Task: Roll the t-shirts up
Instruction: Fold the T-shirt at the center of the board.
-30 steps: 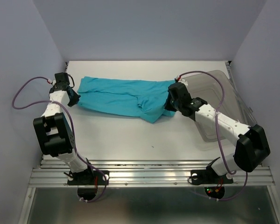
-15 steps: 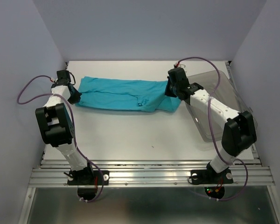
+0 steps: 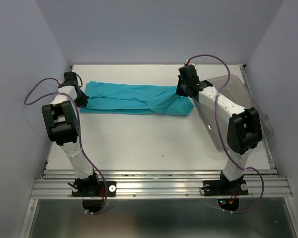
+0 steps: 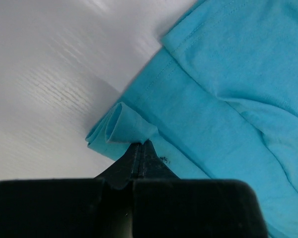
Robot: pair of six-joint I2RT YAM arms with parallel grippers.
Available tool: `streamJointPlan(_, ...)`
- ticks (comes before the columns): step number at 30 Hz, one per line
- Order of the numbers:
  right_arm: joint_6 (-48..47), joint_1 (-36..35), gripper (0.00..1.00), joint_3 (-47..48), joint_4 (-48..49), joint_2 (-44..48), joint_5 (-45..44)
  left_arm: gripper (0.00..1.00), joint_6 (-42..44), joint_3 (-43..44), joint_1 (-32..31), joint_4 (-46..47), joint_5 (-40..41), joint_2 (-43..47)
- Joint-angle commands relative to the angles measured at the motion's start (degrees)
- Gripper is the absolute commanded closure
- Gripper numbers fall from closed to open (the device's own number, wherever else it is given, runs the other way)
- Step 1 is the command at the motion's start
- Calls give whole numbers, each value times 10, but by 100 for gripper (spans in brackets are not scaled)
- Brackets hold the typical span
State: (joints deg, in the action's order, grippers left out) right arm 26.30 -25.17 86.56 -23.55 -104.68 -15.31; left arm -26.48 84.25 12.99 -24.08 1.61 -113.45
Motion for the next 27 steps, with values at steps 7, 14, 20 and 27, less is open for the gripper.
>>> streamJointPlan(7,-35,21,99,98,12,-63,23,100,0,85,0,-29,13,-43)
streamJointPlan(14,-45,21,99,132,11,-109,22,93,7,121,-6,-44,11,-68)
streamJointPlan(20,-46,38,61,159,-3,-138,20,39,15,156,-21,-68,30,-67)
streamJointPlan(27,-42,43,53,149,-18,-125,55,28,24,189,-49,-78,80,-18)
